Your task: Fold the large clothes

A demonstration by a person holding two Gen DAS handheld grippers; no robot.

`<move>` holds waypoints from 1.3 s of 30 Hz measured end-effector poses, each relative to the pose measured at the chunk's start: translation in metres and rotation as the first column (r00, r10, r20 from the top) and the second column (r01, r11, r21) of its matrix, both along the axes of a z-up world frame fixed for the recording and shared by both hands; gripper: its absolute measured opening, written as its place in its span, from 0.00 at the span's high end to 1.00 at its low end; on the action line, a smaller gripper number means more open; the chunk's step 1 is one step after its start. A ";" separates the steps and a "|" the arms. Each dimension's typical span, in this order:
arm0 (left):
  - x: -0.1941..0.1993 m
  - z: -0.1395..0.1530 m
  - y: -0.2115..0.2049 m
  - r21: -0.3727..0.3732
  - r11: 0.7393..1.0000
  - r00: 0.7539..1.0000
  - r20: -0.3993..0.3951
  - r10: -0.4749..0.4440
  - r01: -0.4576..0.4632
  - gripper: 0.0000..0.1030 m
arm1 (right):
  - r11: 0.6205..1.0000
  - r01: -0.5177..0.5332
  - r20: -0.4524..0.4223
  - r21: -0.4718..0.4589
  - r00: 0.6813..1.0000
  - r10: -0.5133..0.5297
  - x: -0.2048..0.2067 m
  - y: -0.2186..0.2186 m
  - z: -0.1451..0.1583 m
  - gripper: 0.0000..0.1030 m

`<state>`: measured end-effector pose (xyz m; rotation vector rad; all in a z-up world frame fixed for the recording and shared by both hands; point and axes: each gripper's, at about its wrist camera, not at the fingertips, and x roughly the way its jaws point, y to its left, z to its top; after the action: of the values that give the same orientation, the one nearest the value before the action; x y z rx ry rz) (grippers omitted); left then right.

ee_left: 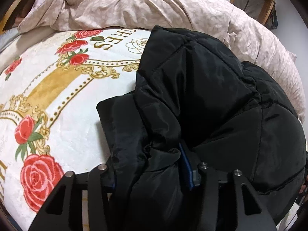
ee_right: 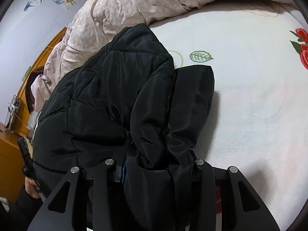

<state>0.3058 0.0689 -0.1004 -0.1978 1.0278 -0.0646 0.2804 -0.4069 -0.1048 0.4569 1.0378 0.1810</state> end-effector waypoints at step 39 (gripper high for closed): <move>-0.022 0.005 0.021 -0.134 0.990 0.997 -0.061 0.044 -0.052 0.41 | 0.998 0.028 -0.063 0.062 0.998 -0.024 -0.017 -0.022 0.011 0.37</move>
<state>0.2835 0.0897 -0.0951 -0.3498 1.0767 -0.0851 0.2639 -0.4285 -0.0941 0.5357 1.0885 0.1779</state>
